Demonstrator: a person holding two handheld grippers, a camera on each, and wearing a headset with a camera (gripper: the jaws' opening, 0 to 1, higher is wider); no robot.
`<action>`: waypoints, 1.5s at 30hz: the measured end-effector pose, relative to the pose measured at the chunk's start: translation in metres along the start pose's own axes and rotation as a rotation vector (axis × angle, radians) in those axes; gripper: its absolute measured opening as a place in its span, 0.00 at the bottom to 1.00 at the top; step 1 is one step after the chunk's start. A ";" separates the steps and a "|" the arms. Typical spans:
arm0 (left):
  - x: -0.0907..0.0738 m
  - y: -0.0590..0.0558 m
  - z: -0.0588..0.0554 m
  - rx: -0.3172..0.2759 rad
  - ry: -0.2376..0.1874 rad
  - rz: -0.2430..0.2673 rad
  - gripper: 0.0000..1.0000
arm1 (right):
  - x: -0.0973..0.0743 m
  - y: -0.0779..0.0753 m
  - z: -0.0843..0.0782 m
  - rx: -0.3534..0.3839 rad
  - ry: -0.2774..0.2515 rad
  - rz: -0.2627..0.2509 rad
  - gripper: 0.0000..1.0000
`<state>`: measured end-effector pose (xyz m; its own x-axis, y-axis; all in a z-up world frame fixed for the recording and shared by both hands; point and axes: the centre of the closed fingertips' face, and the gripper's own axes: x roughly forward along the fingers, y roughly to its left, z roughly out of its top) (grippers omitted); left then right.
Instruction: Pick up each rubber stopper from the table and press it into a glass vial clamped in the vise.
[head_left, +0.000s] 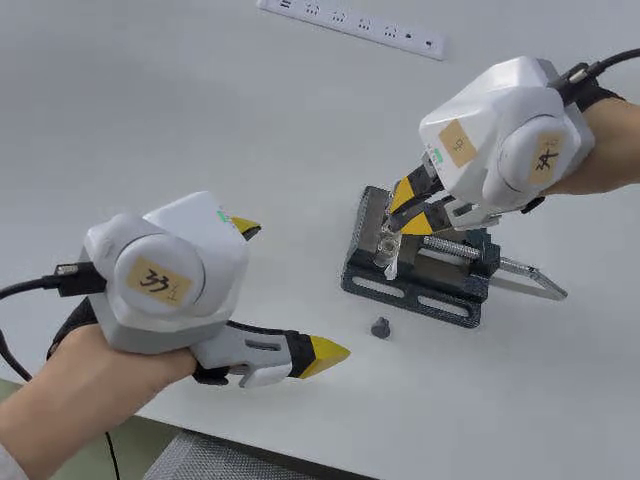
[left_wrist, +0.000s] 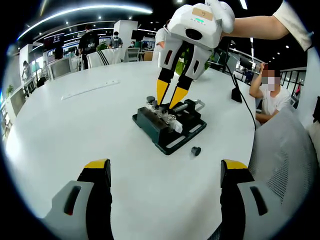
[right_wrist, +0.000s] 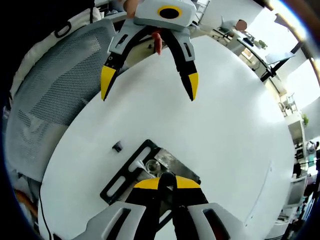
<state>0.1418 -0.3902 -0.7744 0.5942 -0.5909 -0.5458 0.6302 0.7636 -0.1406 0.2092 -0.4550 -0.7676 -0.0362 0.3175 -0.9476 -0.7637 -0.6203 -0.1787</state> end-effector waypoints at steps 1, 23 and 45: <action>0.000 0.000 0.000 -0.002 -0.002 0.000 0.90 | 0.000 0.000 0.000 0.001 0.000 -0.001 0.03; 0.000 0.003 -0.006 -0.011 0.011 0.000 0.88 | 0.003 -0.002 -0.001 -0.025 0.007 0.002 0.08; 0.000 0.007 -0.003 -0.013 0.001 0.005 0.88 | -0.019 -0.011 0.006 0.193 -0.080 0.066 0.13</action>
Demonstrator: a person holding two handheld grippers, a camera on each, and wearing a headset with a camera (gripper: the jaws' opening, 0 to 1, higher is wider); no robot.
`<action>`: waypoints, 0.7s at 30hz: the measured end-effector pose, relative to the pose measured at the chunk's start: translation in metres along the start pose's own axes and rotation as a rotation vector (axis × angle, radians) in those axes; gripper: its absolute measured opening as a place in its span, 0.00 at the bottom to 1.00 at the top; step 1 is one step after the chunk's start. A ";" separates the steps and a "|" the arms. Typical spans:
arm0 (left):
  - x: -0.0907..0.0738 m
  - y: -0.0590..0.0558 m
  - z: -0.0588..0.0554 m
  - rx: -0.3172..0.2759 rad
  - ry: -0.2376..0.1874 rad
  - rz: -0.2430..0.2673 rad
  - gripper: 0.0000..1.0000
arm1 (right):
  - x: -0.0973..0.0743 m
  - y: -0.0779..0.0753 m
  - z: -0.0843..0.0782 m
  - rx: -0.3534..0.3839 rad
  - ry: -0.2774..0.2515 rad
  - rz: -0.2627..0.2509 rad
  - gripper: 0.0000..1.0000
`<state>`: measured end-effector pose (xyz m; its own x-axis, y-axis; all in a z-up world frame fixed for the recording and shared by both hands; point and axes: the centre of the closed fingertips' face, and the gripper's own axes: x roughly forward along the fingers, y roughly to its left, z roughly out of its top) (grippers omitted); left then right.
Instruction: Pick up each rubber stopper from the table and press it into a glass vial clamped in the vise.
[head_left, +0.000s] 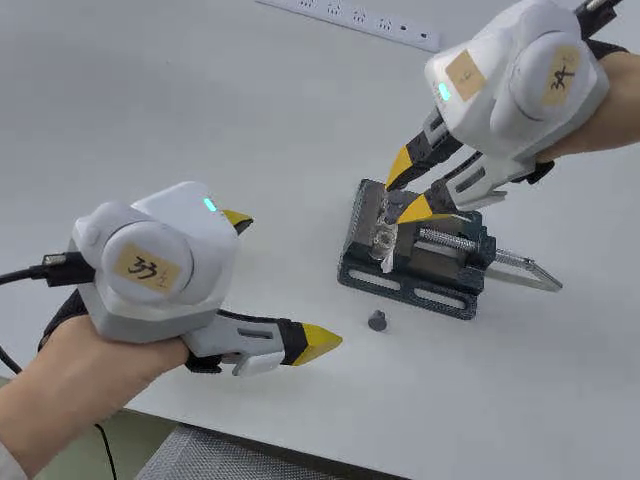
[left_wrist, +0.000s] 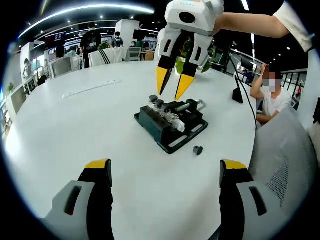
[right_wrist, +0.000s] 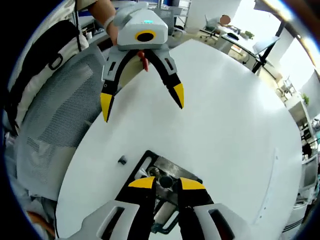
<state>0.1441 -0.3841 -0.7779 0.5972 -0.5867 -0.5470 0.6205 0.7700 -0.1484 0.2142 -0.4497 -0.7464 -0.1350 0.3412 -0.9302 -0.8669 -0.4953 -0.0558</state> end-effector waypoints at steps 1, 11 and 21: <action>0.000 0.000 0.000 0.001 -0.001 -0.001 0.88 | -0.001 0.000 0.000 0.009 0.000 -0.002 0.12; 0.000 -0.001 -0.001 0.000 0.005 -0.001 0.88 | 0.005 -0.001 -0.010 0.078 0.032 0.017 0.02; 0.000 -0.001 -0.002 -0.002 0.007 -0.001 0.88 | 0.012 0.000 -0.009 0.101 0.032 0.039 0.00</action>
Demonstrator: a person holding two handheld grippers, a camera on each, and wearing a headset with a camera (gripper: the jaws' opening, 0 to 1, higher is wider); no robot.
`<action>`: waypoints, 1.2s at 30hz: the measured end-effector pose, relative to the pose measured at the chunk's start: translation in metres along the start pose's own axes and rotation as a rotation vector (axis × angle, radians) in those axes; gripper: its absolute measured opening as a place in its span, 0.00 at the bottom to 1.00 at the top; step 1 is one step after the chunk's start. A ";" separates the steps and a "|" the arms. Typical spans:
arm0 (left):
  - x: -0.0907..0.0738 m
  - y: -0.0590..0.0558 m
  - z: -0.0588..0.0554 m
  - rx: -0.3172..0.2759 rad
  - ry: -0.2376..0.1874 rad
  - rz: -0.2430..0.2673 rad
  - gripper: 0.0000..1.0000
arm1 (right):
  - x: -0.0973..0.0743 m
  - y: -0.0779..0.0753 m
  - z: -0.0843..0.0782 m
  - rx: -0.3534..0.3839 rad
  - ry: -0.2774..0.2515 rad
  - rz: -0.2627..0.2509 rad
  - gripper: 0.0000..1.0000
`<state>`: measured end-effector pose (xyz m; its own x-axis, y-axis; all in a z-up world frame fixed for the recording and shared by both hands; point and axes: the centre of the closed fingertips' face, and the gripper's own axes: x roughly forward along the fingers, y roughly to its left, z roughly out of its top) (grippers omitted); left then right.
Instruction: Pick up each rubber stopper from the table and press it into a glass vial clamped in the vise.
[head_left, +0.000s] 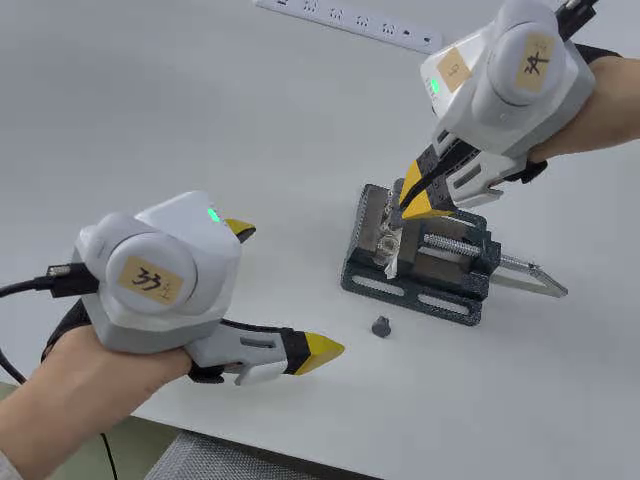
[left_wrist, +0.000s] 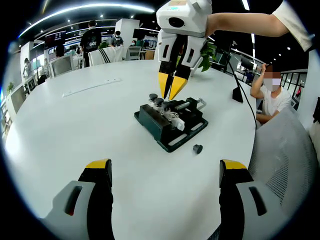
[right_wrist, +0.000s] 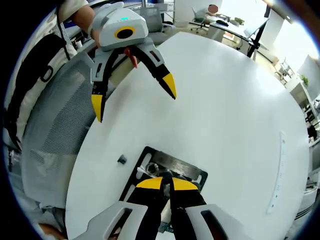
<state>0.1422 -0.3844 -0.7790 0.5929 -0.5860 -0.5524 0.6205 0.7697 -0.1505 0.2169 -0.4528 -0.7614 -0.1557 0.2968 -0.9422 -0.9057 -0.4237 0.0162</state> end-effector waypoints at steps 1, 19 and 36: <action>0.000 0.000 0.000 0.002 -0.002 0.000 0.88 | 0.000 0.001 0.000 -0.003 0.002 0.002 0.00; -0.001 0.000 0.000 -0.001 -0.005 0.001 0.87 | 0.005 0.002 -0.002 0.006 0.009 0.019 0.00; 0.000 0.001 0.001 -0.006 -0.008 0.008 0.87 | 0.006 0.002 -0.002 -0.010 0.058 0.019 0.00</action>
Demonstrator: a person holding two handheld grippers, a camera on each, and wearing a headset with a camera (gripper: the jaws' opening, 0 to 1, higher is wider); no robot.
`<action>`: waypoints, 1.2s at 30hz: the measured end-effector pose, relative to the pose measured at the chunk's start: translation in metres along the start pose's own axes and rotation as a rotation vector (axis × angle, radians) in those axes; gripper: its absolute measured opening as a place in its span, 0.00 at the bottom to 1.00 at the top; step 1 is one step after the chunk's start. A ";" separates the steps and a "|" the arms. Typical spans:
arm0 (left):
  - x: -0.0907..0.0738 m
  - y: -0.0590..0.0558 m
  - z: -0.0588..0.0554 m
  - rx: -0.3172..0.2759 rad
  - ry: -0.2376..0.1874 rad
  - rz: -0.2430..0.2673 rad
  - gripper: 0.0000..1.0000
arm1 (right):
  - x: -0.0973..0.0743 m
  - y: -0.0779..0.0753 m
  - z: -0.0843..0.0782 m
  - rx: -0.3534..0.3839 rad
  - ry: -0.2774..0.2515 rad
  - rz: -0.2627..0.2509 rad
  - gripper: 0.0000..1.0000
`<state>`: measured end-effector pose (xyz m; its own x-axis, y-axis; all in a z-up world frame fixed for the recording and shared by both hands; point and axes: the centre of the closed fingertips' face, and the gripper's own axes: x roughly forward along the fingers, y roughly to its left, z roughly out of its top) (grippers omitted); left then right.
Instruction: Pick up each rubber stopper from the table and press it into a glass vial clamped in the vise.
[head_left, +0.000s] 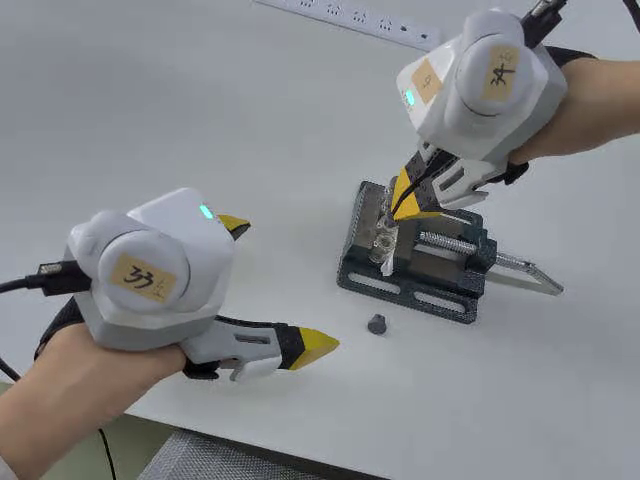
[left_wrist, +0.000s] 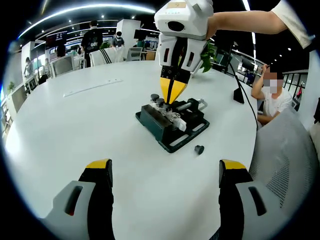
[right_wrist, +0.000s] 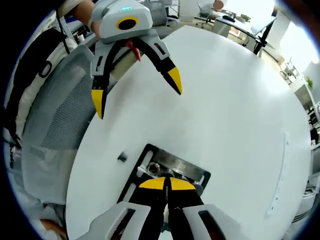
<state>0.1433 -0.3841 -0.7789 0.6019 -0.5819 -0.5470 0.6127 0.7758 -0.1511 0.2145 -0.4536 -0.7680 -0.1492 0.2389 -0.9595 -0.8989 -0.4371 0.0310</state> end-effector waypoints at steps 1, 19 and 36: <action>0.000 0.000 0.000 0.000 0.001 0.001 0.87 | 0.000 0.000 0.000 0.002 0.002 0.001 0.00; 0.001 0.000 0.000 -0.010 -0.006 0.004 0.86 | 0.002 -0.001 -0.002 0.030 0.052 0.020 0.00; 0.003 0.001 0.002 -0.008 -0.013 0.008 0.86 | 0.004 0.000 -0.001 0.113 0.127 0.015 0.00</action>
<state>0.1468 -0.3853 -0.7790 0.6132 -0.5788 -0.5375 0.6036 0.7823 -0.1538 0.2145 -0.4538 -0.7717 -0.1164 0.1179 -0.9862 -0.9387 -0.3374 0.0704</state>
